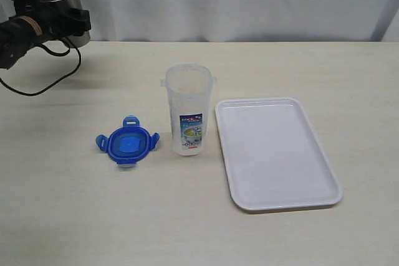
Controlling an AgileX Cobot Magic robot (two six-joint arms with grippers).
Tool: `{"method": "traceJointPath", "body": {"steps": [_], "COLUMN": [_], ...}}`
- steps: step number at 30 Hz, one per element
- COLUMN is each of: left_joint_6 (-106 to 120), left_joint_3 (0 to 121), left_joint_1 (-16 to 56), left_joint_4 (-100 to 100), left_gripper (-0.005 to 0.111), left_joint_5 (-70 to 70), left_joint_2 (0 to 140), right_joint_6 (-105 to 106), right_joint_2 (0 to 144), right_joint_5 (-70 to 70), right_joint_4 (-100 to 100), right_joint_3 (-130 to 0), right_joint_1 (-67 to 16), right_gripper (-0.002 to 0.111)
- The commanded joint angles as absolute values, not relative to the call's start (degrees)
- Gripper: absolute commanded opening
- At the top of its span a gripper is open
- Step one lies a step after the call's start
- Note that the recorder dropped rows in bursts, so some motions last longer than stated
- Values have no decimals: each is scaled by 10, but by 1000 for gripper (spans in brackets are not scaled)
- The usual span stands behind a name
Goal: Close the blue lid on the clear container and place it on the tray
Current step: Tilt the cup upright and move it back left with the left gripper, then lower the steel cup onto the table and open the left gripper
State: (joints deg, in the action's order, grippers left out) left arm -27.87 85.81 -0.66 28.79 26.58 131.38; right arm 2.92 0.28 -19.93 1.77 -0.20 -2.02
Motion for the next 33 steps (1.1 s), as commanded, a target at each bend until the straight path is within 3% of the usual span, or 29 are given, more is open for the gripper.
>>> {"method": "traceJointPath", "body": {"steps": [1, 23, 26, 31, 33], "left_joint_6": [-311, -231, -243, -260, -266], "left_joint_3": [894, 894, 894, 886, 885], "left_joint_1": [-6, -6, -6, -6, -4], "left_joint_4": [333, 336, 336, 337, 345], "left_gripper": [0, 2, 17, 61, 65], "left_joint_5": [277, 317, 317, 314, 306], "left_joint_2": [1350, 1413, 1413, 1408, 1406], "right_joint_6": [31, 31, 31, 31, 31], "right_joint_2": [0, 0, 0, 0, 0], "right_joint_5": [-198, -198, -198, -198, -198], "right_joint_4": [17, 17, 17, 17, 17], "right_joint_3": [0, 0, 0, 0, 0], "right_joint_1": [-22, -22, -22, -22, -22], "right_gripper": [5, 5, 5, 5, 5]}}
